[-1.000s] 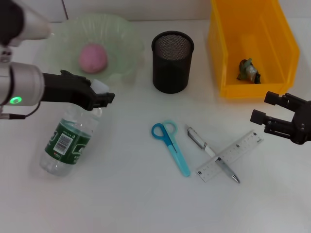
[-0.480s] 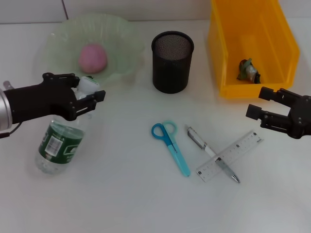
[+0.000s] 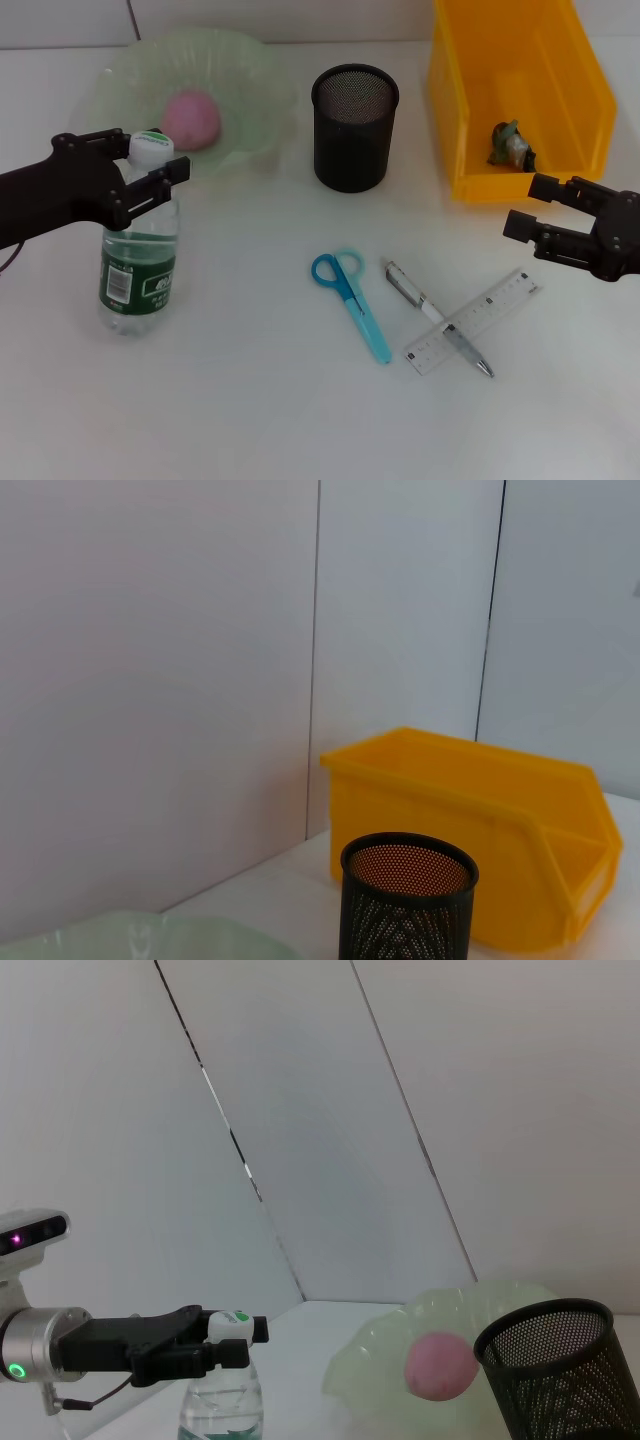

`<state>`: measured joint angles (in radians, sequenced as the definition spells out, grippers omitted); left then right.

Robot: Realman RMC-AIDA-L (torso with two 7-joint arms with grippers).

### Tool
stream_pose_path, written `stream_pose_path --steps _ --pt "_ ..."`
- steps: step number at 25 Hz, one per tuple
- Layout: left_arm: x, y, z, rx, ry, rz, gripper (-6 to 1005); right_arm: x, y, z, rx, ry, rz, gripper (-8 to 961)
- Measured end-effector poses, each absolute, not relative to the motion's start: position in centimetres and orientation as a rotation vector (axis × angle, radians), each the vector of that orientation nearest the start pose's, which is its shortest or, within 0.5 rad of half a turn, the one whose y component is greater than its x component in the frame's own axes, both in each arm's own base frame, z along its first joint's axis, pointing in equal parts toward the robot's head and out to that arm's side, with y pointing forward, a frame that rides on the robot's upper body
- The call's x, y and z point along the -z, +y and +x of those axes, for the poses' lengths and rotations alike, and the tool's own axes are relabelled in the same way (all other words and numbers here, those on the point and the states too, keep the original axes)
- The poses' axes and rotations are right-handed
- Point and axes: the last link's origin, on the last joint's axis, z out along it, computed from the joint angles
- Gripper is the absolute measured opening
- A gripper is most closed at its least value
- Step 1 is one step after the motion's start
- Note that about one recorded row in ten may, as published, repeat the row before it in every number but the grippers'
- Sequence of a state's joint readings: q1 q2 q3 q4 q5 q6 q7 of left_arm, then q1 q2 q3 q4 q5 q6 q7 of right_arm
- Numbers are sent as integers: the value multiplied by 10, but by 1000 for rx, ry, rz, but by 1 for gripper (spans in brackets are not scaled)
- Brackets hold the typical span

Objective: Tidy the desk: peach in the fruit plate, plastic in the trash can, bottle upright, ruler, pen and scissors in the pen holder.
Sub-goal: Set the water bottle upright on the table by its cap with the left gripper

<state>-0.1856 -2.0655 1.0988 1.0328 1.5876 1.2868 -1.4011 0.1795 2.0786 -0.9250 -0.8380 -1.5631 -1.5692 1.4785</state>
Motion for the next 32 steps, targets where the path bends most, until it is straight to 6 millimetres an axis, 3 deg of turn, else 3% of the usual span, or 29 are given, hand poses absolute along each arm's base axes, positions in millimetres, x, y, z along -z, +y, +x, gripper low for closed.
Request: stream_pose_path --steps 32 --pt "-46 313 -274 708 -428 -2398 450 -31 267 292 -984 834 -2464 825"
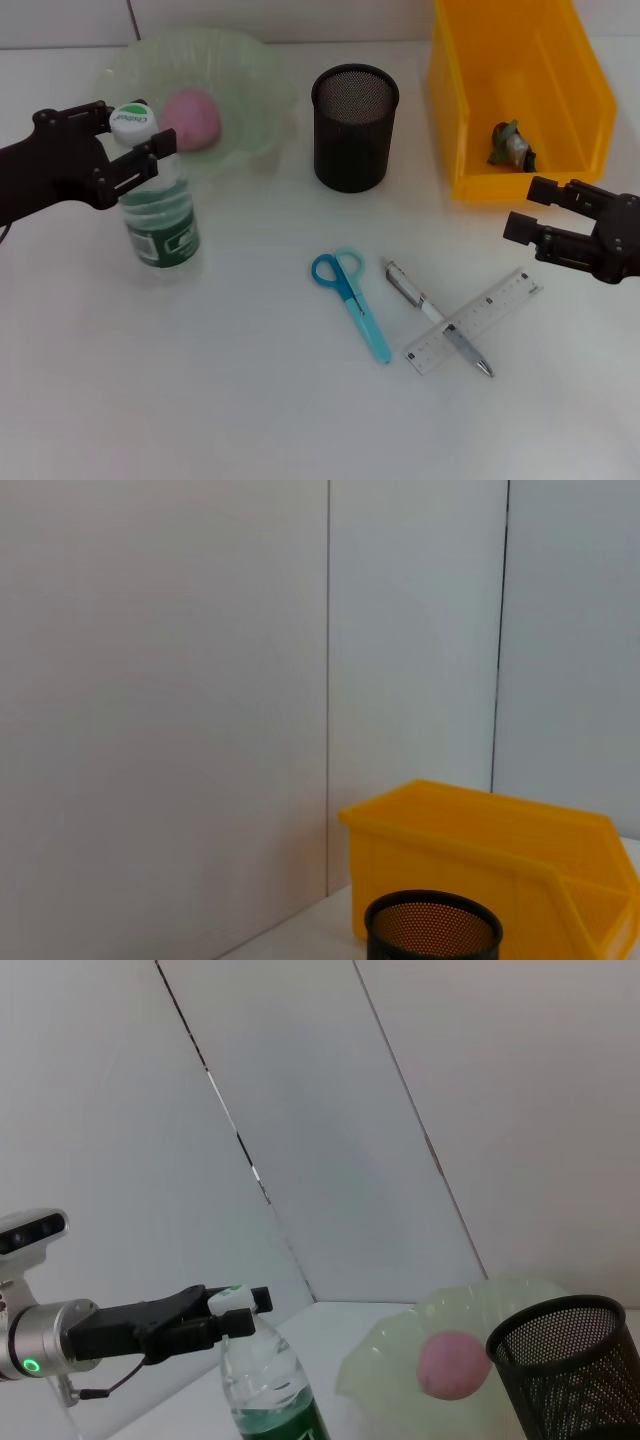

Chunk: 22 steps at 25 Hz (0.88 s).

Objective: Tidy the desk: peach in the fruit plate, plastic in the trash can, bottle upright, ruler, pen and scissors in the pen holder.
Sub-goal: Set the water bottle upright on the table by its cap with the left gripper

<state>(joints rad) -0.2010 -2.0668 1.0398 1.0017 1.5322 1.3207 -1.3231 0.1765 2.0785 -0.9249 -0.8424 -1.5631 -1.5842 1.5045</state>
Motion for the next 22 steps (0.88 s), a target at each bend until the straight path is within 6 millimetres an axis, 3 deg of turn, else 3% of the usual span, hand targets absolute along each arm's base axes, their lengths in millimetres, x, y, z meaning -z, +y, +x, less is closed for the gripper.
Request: stream_pose_path --steps 17,22 --pt "-54 314 -280 709 -423 -2340 448 -30 267 290 -989 844 -2467 824" --pt "-53 315 -280 711 -421 -2339 587 -30 268 289 -989 844 -2470 824"
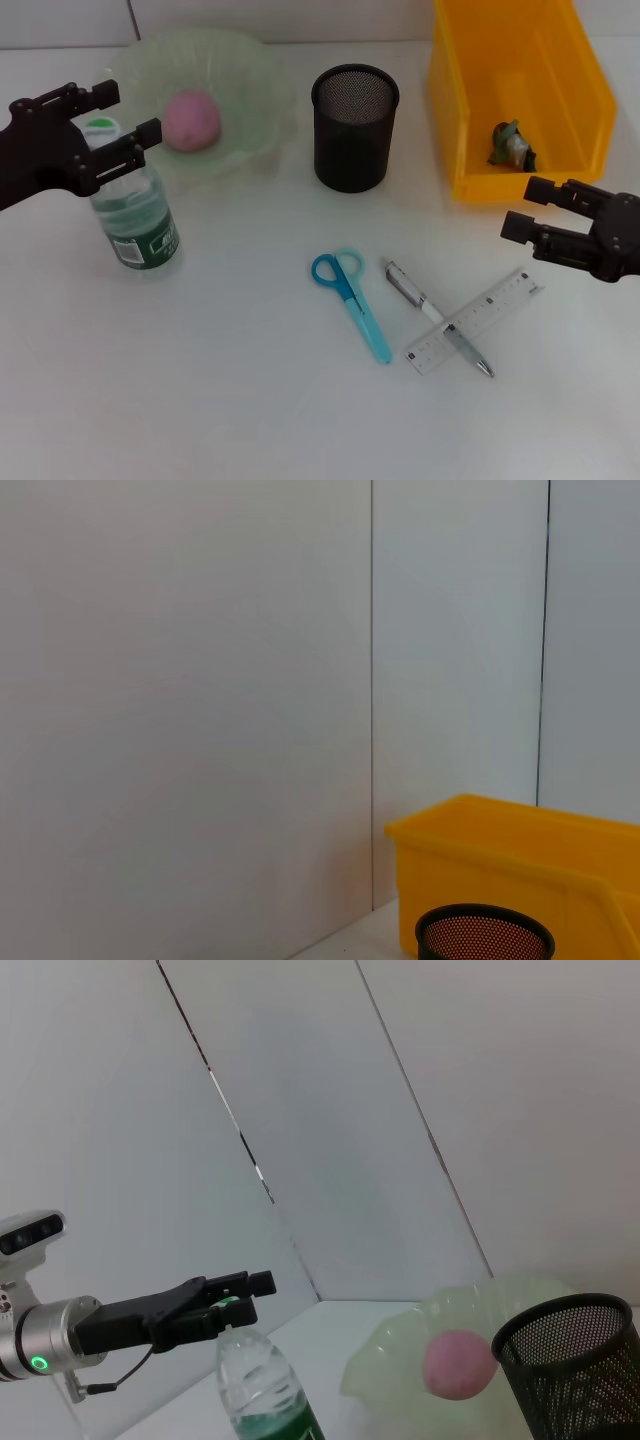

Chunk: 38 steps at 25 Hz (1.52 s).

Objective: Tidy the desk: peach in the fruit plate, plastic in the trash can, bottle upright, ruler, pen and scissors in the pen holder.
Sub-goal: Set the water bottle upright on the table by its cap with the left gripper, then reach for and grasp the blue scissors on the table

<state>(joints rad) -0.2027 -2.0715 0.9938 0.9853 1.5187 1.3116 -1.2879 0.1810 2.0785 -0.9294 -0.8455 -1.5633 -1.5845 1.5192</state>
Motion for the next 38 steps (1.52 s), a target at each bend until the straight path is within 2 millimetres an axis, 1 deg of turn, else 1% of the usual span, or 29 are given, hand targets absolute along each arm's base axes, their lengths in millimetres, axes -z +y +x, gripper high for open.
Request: stream_pose_path --steps 3,6,9,11,12,13,14,16,18,20,21,22,24,27,28,29,31,33,35,38 --pt "-55 314 -279 718 -411 -2339 651 -32 269 289 -989 848 -2467 824" --pt "-63 310 -277 751 -393 -2314 714 -38 269 288 -982 849 -2462 824" --pt "-73 296 -273 820 -361 -2300 778 -48 269 285 -960 827 -2457 824" --pt "-74 283 -271 872 -341 -2328 820 -57 270 282 -938 810 -2455 824" --pt "-73 277 -270 892 -329 -2351 822 -62 271 279 -918 812 -2458 824" --pt "-69 270 -271 915 -316 -2382 825 -67 272 276 -891 819 -2463 824" --pt "-59 259 -273 937 -291 -2434 827 -71 274 274 -862 829 -2470 824" --pt "-46 249 -279 952 -272 -2475 832 -78 280 265 -764 858 -2498 824" --pt "-27 238 -287 977 -266 -2509 832 -82 290 252 -599 891 -2539 824" --pt "-11 232 -294 990 -283 -2527 832 -83 302 233 -386 929 -2578 824" --pt "-3 230 -298 987 -305 -2534 832 -82 309 219 -259 942 -2598 824" --pt "2 229 -300 978 -315 -2541 832 -80 313 209 -184 943 -2609 824" --pt "11 227 -305 953 -332 -2554 832 -73 326 177 69 950 -2600 824" --pt "17 227 -308 921 -352 -2564 832 -58 336 137 341 942 -2566 823" --pt "18 227 -310 911 -360 -2562 832 -52 338 124 402 919 -2565 823" --pt "18 228 -310 904 -364 -2559 832 -46 339 114 447 911 -2565 823" --pt "19 227 -313 891 -377 -2551 832 -27 339 95 517 891 -2573 823" --pt "19 227 -315 878 -389 -2543 832 -12 341 85 543 882 -2580 823" --pt "19 227 -317 870 -394 -2541 832 2 343 79 546 885 -2583 823" --pt "20 228 -318 857 -402 -2536 832 22 351 79 534 910 -2583 823"
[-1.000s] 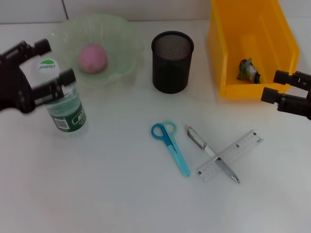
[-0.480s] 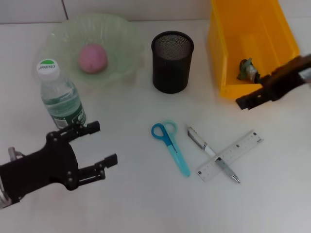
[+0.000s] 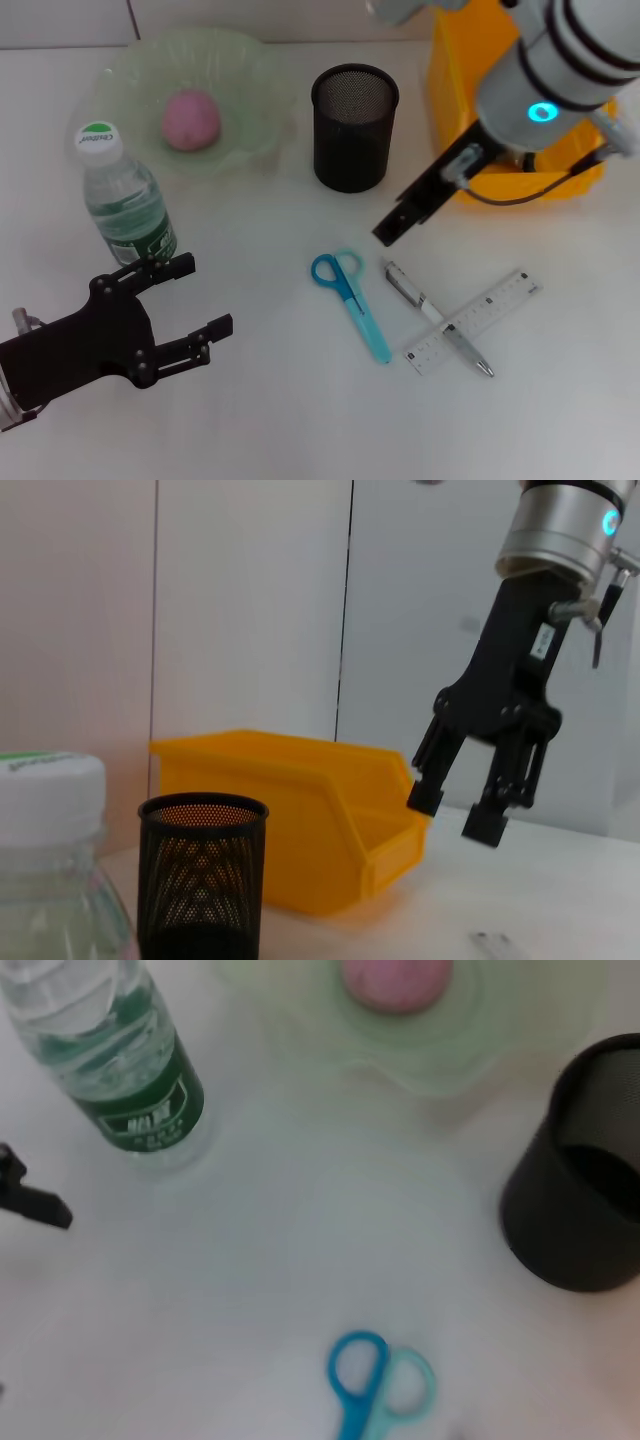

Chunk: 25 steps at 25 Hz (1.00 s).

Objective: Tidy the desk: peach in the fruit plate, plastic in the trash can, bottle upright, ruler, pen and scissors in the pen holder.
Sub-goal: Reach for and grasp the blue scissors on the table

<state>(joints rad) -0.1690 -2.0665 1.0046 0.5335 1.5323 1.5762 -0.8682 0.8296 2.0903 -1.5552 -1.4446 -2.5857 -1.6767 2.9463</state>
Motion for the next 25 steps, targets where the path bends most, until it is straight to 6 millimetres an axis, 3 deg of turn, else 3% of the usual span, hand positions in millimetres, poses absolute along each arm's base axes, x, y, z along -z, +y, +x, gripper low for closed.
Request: stream_pose_path --steps 6,25 --pt "21 230 -319 842 -407 -2532 832 53 362 84 504 1075 -2643 822" --pt "24 230 -319 842 -420 -2536 832 82 392 85 502 1191 -2576 819"
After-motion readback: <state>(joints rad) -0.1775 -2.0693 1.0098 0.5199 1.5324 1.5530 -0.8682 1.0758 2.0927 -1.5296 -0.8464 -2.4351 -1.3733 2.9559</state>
